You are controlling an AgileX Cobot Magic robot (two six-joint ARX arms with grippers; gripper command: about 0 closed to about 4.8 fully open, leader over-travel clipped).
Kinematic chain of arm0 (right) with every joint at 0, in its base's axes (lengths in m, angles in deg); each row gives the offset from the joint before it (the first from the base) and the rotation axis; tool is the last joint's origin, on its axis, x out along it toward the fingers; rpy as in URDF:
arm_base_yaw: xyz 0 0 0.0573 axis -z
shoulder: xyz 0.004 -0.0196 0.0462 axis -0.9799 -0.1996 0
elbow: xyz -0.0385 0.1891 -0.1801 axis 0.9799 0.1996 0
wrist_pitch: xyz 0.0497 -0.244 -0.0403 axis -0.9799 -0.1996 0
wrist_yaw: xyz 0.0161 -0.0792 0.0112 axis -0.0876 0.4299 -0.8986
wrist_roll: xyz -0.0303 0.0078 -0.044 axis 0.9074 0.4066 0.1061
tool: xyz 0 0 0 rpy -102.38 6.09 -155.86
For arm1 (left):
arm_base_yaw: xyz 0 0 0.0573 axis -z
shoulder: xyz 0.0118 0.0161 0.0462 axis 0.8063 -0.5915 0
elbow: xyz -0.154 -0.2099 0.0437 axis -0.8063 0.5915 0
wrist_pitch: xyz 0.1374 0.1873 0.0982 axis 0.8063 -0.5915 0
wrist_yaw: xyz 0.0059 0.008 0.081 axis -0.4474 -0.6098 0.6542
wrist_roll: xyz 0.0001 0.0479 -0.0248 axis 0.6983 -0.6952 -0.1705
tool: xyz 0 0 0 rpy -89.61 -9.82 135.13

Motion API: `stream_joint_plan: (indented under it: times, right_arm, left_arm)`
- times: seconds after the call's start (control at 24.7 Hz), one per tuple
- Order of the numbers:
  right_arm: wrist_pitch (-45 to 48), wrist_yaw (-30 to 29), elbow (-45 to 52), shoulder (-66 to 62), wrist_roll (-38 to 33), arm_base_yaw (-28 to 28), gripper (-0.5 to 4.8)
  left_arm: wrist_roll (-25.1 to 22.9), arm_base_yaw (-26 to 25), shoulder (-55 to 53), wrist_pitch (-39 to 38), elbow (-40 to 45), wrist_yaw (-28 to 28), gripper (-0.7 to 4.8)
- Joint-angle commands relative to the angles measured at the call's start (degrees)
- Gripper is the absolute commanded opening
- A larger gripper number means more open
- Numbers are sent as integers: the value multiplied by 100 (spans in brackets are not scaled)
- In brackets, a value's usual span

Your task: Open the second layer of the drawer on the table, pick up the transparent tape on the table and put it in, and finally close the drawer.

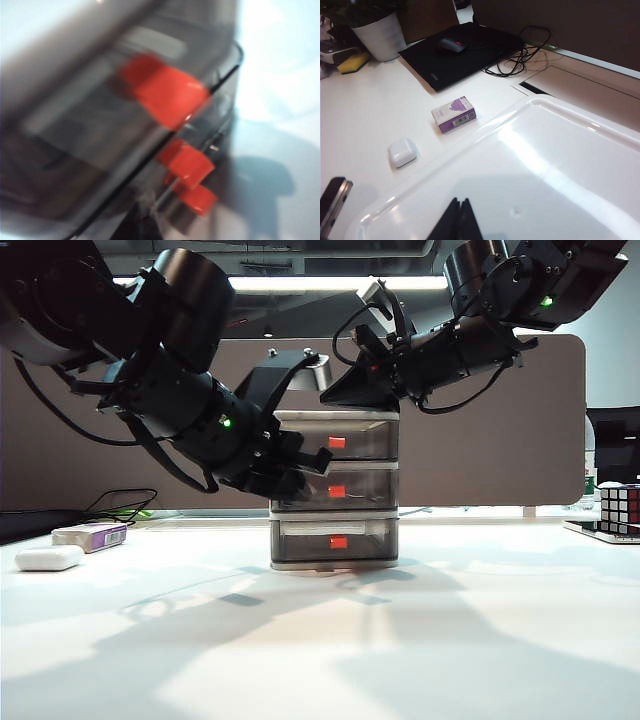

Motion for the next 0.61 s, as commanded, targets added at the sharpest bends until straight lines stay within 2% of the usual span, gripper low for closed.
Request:
stream_joint_plan:
  times: [0.04,0.12,0.2,0.24,0.32,0.44,0.49,0.61]
  right_arm:
    - [-343,13,48,-46,-9,-13,-5]
    - [-339,13,48,-46,9,-13,-5]
    - [-334,9,48,-44,46,-13,-5]
    - [-330,-68,46,0,166,-9,-5]
    - [-431,-68,46,256,341,55,-5]
    - [-892,103,48,697,601,92,-5]
    - [-1268,225,98,1032,793,109,-5]
    - [-1388,595,726,1963,881,105,-5]
  left_arm:
    - [17,-4,11,293,-22,175,-5]
    - [17,-4,17,225,-20,44,-5]
    - [20,-2,129,-63,-17,-387,-5]
    - [-26,31,402,-337,46,-568,-5]
    - [-304,68,1071,-376,382,-562,-5]
    - [-229,52,2026,-527,835,-433,-5]
    - [-122,39,2699,-713,1145,-271,-5]
    - [72,81,4236,-1213,1886,308,-5]
